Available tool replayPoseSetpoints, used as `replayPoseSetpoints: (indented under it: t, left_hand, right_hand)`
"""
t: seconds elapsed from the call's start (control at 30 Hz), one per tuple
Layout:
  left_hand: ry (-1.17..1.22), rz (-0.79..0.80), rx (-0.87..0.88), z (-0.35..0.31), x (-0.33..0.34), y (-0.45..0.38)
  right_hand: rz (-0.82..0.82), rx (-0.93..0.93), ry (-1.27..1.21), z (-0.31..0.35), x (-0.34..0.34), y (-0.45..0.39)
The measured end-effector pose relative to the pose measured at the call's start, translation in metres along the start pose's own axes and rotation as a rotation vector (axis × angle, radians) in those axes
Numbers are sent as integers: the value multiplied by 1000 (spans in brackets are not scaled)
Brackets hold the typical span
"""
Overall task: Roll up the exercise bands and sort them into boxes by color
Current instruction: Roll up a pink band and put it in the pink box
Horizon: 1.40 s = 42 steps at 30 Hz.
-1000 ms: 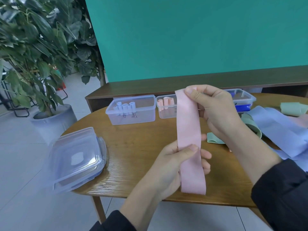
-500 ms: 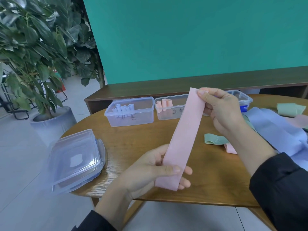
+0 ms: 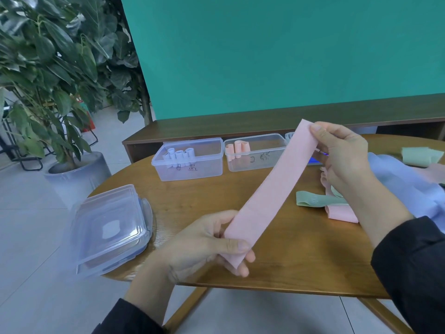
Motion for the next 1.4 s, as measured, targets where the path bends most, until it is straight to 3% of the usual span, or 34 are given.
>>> replayPoseSetpoints:
  t: [0.17,0.33,0.53,0.73,0.97,1.17,1.4]
  left_hand:
    - [66,-410,-36,24,-61,0]
    - [208,-793,81,33,-100,12]
    - [51,-1033,324,16,-104,24]
    - [-208,-1044,395,5,-101,33]
    - [-443,-1004,343,22,-97,28]
    - [-445,-855,281,24,-82,29]
    - [-567,-677,454,18,-28,16]
  right_hand:
    - [41,25,205,-8,-9,-7]
    - [208,250,91,-23,-13,-5]
    - [344,283,-35,-30,2,-2]
    - [334,334,-8,-56,17,-6]
    - [419,164,600,-65,25,-21]
    - [281,67,715,-69,31,-35]
    - [339,-76,723,-70,65,-35]
Point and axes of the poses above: each hand's wrist, its own y-axis away from the middle knuckle, its own x-axis out of the palm, z = x × y, the point moved 6 cm from there along -y, towards the middle knuckle
